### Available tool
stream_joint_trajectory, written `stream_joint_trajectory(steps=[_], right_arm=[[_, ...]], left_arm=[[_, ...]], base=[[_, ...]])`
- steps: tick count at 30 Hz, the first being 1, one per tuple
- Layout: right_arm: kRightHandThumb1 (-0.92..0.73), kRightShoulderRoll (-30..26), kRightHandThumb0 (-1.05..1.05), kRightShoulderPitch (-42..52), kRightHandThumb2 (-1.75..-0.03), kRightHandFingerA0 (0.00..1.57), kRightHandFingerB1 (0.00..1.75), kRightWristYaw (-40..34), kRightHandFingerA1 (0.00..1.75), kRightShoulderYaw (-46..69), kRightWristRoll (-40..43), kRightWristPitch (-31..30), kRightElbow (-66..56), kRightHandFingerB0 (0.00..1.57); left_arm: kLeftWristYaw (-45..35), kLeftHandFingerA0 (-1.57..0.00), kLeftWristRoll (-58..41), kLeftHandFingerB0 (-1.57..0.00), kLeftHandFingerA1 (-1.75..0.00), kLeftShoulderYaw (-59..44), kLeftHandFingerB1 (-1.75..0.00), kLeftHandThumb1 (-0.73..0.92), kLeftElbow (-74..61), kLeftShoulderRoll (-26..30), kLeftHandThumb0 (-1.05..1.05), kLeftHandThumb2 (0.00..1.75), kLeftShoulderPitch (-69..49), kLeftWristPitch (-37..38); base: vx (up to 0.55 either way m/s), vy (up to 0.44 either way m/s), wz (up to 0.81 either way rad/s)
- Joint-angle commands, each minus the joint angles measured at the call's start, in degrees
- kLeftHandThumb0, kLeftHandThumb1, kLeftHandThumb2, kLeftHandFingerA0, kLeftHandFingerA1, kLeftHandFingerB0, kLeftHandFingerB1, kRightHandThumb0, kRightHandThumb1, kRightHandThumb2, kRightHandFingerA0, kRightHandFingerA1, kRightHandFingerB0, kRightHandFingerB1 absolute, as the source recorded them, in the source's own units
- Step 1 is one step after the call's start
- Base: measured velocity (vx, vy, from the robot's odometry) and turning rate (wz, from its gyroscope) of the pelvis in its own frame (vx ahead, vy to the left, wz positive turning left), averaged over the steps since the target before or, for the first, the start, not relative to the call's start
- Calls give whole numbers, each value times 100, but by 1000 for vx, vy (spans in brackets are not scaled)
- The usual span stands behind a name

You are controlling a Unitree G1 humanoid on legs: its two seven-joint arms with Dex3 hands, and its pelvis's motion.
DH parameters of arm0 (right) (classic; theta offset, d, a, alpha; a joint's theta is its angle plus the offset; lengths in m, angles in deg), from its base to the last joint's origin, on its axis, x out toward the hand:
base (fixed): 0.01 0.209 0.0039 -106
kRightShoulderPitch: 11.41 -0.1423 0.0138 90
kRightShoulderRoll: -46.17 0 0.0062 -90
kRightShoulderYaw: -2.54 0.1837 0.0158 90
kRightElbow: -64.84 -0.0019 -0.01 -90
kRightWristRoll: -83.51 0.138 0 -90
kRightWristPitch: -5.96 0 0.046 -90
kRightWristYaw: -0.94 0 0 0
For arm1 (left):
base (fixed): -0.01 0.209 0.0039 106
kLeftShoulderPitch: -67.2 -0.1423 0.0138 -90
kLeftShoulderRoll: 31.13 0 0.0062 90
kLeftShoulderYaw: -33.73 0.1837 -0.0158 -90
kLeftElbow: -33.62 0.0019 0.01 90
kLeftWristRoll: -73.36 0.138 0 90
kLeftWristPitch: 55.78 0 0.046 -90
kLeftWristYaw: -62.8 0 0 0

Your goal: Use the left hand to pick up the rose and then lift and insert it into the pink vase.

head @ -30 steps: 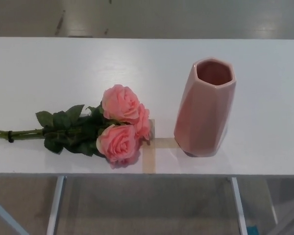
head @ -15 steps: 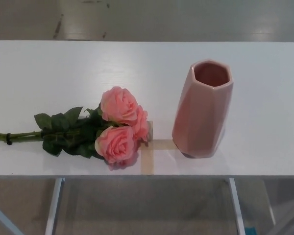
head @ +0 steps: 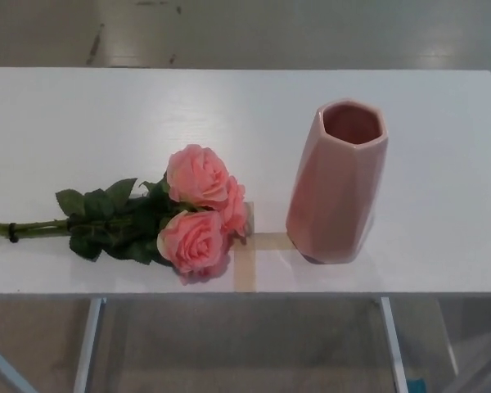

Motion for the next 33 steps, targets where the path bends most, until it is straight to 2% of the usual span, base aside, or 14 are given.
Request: stream_joint_trajectory(steps=[1, 2, 7, 16, 17, 21, 22, 26, 29, 33], right_arm=[[-63, 12, -11, 23, -58, 62, 46, -22, 50, -30, 27, 96, 5, 52], [-63, 10, -11, -3, -58, 62, 46, -41, 50, -40, 18, 92, 15, 52], [-62, 20, -12, -5, -58, 62, 46, -31, 50, -69, 14, 131, 14, 53], [-63, 14, -12, -27, -58, 63, 47, -13, 51, -66, 28, 132, 14, 53], [-63, 15, -12, -35, -58, 63, 47, -7, 51, -62, 33, 133, 19, 54], [-63, 16, -12, -59, -58, 62, 46, 81, 51, -6, 99, 93, 24, 52], [-63, 19, -12, -61, -58, 62, 46, 83, 51, 0, 105, 89, 15, 52], [-63, 24, -12, -59, -58, 62, 46, 68, 51, -6, 94, 111, 3, 52], [-62, 36, -12, -76, -58, 62, 46, 73, 51, 12, 123, 118, 2, 52], [-62, 37, -12, -86, -57, 62, 46, 89, 51, 9, 135, 109, -7, 53]], left_arm=[[-287, -9, 416, -7, -31, 753, -36, 42, -107, 577, -65, 72, 741, -362], [-251, 0, 459, 0, -49, 953, -48, 28, -236, 720, -33, 87, 991, -603], [-266, 0, 583, 0, -48, 1761, -47, 29, -294, 1077, -28, 85, 1992, -1339], [-492, 0, 1443, 0, -48, 3359, -47, 27, 947, 1030, -28, 83, 3377, -1535], [-521, -9, 1501, -2, -36, 3461, -31, 35, 1026, 1032, -54, 65, 3477, -1573], [-654, -8, 1837, -8, -29, 4009, -29, 36, 1366, 1011, -54, 67, 3929, -1808], [-671, -12, 1907, -11, -24, 4112, -26, 37, 1411, 1000, -58, 65, 4007, -1883], [-732, -11, 2208, -12, -20, 4553, -25, 38, 1587, 891, -57, 66, 4273, -2225], [-813, -7, 2346, -10, -19, 4804, -25, 35, 1713, 805, -52, 68, 4423, -2439], [-1002, 0, 2521, 0, -20, 5144, -21, 33, 1897, 669, -50, 73, 4671, -2793]], base=[[0, 0, 0], [0, 0, 0], [0, 0, 0], [0, 0, 0], [0, 0, 0], [0, 0, 0], [0, 0, 0], [0, 0, 0], [0, 0, 0], [0, 0, 0]])
